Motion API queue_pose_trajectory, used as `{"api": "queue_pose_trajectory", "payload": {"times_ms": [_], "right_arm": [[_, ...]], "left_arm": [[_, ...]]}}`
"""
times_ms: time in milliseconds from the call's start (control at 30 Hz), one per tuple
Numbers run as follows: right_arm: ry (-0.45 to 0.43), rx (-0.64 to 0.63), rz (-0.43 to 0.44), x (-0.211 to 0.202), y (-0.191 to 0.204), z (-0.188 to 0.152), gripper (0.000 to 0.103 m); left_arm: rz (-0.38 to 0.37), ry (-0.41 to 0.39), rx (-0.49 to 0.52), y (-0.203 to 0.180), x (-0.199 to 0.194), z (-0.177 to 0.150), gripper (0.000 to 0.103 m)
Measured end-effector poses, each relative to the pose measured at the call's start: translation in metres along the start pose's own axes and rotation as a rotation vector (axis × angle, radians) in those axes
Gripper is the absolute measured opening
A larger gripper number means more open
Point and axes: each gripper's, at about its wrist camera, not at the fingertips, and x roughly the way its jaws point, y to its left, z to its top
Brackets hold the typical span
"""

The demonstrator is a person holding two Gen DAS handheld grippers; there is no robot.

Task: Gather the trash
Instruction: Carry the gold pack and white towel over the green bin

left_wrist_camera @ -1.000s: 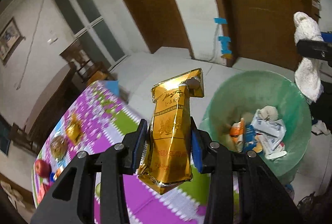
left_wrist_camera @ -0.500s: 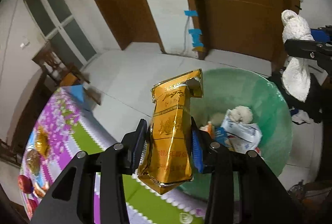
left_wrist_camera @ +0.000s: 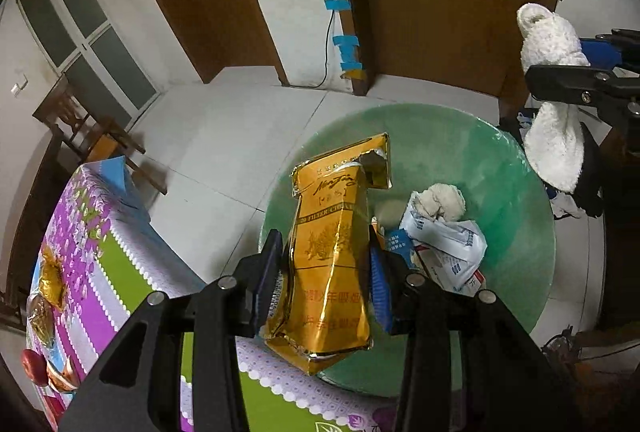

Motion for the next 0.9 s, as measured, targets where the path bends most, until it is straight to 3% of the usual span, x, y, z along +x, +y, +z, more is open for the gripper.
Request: {"api": "queue_pose_trajectory", "payload": {"times_ms": [900], "right_arm": [[0.063, -0.065, 0.012, 0.029, 0.019, 0.0, 0.044]], "left_arm": [[-0.033, 0.024, 0.01, 0.001, 0.011, -0.005, 0.04]]}}
